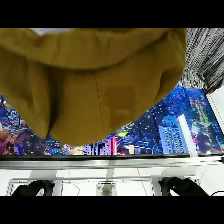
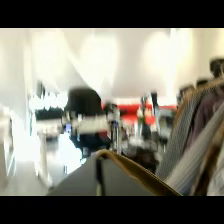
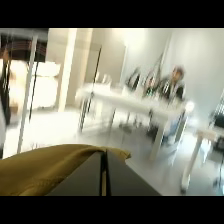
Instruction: Fold the clothes and pants, and hang the long-sleeved shirts on hangers.
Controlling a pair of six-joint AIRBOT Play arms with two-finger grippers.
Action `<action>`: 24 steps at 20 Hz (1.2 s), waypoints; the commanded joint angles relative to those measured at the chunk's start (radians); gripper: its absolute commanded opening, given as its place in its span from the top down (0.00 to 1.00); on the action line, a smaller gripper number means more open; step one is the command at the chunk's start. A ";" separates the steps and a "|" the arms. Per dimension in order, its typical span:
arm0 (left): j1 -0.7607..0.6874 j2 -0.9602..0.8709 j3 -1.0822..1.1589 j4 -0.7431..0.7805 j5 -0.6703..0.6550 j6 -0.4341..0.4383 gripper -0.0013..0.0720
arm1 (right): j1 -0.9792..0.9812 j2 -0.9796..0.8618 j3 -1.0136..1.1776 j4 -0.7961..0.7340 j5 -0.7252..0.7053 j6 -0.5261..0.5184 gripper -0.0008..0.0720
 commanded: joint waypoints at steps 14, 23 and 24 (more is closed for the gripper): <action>-0.102 -0.073 -0.882 -0.719 -0.513 -0.002 0.95 | -0.093 -0.445 -0.156 0.040 0.106 0.097 0.95; -0.747 -0.285 -0.961 -0.904 -0.046 0.024 0.95 | 0.156 -0.530 -0.156 0.328 0.255 -0.259 0.95; -0.745 -0.286 -0.961 -0.903 -0.055 0.023 0.95 | 0.163 -0.528 -0.156 0.320 0.286 -0.259 0.95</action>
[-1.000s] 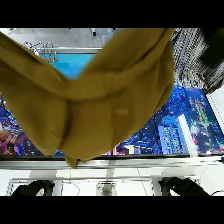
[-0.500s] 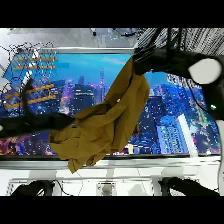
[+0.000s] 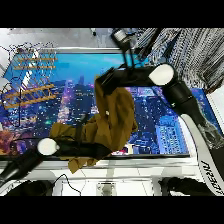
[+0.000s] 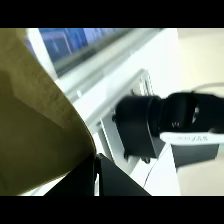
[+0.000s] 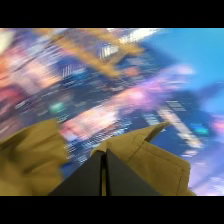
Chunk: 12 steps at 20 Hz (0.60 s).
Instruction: Fold the clothes and pants, and hang the long-sleeved shirts on hangers.
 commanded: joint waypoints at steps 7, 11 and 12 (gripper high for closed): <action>0.245 0.245 0.017 0.001 -0.143 0.120 0.61 | -0.121 0.086 -0.001 -0.147 0.246 0.103 0.59; 0.528 0.409 0.060 0.318 -0.178 0.120 0.55 | -0.256 0.141 -0.011 -0.098 0.472 0.175 0.59; 0.581 0.405 0.070 0.378 -0.211 0.120 0.42 | -0.260 0.146 -0.036 -0.082 0.510 0.179 0.59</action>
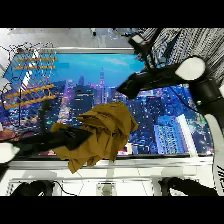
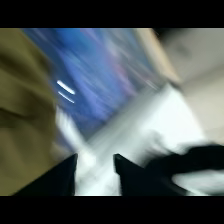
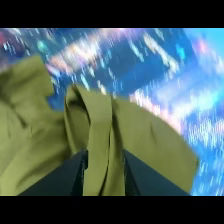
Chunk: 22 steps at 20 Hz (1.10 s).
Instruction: Fold the clothes and pants, and hang the long-sleeved shirts on hangers.
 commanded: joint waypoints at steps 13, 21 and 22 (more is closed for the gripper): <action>0.277 -0.535 0.066 0.191 0.050 0.677 0.32 | 0.087 0.035 -0.631 -0.045 -0.210 0.150 0.35; 0.224 -0.768 0.222 0.039 0.071 0.992 0.32 | 0.195 0.035 -0.718 -0.062 -0.306 0.151 0.35; 0.209 -0.786 0.233 0.039 0.072 1.019 0.32 | 0.195 0.035 -0.720 -0.062 -0.318 0.151 0.35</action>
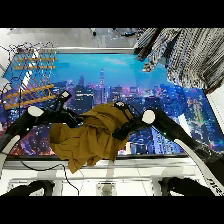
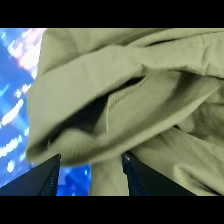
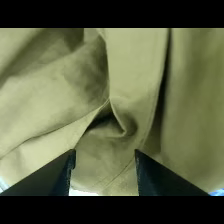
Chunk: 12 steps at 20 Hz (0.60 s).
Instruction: Fold the clothes and pants, and hang the long-sleeved shirts on hangers.
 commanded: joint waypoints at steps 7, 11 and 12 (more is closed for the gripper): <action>-0.109 -0.142 0.055 -0.025 0.155 0.198 0.32 | 0.018 -0.006 -0.027 0.042 -0.116 0.007 0.35; -0.150 -0.161 0.063 -0.025 0.240 0.216 0.52 | 0.047 -0.038 -0.027 0.065 -0.119 0.005 0.36; -0.159 -0.170 0.067 -0.025 0.240 0.214 0.62 | 0.063 -0.049 -0.027 0.064 -0.120 0.005 0.37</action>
